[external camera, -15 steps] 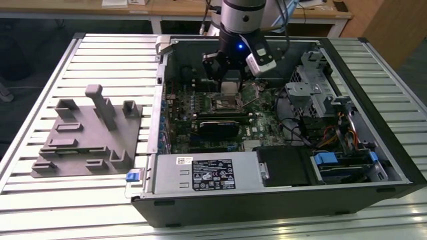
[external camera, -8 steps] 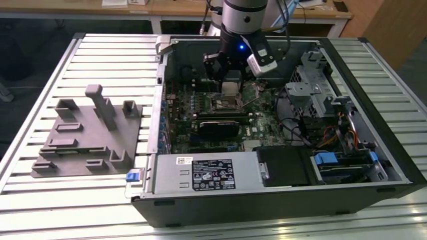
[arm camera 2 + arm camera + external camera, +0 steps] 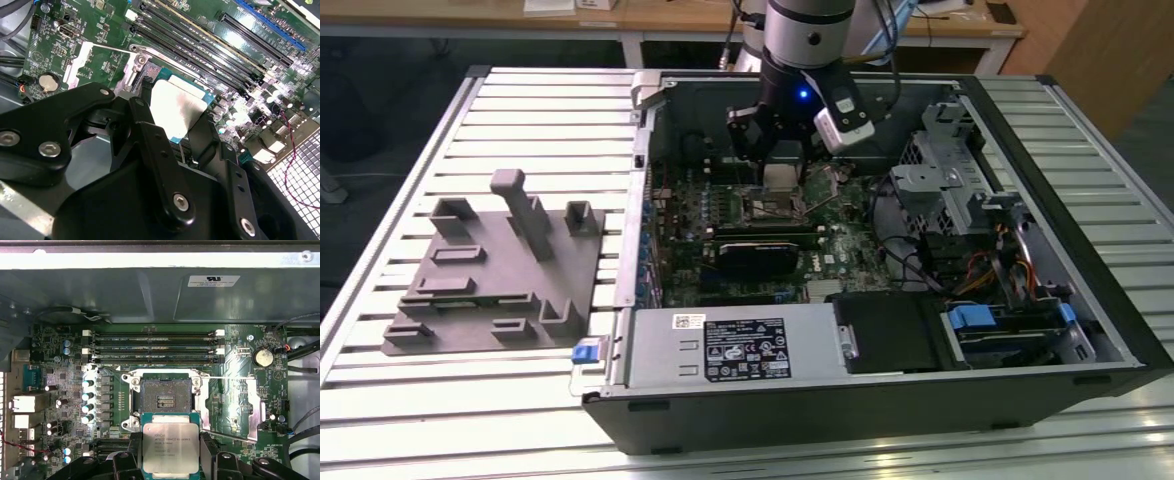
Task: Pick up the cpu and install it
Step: 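Place the cpu into insertion slot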
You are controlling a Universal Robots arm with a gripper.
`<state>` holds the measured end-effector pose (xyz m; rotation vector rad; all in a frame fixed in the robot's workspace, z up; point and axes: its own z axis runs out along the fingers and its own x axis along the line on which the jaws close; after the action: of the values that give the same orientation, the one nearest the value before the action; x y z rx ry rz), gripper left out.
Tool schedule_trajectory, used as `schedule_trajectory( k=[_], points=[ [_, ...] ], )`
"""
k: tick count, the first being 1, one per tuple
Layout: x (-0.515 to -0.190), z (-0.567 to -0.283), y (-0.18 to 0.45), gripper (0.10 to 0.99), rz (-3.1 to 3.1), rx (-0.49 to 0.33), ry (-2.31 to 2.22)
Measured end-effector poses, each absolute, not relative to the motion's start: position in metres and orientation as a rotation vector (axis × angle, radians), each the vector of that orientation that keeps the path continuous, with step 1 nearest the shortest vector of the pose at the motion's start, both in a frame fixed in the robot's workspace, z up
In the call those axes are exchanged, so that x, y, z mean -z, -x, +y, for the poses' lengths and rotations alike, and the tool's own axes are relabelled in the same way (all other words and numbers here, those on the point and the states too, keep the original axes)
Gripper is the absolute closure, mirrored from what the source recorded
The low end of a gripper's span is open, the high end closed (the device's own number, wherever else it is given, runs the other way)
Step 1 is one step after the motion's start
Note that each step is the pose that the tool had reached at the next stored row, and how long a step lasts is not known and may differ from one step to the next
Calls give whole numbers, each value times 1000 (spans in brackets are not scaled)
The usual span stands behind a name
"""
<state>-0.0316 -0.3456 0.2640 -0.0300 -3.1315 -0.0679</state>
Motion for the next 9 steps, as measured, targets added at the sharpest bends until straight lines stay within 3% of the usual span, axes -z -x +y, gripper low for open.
schedule_trajectory(
  k=[9],
  points=[
    [-264,-346,32,545,-3131,68,102]
  ],
)
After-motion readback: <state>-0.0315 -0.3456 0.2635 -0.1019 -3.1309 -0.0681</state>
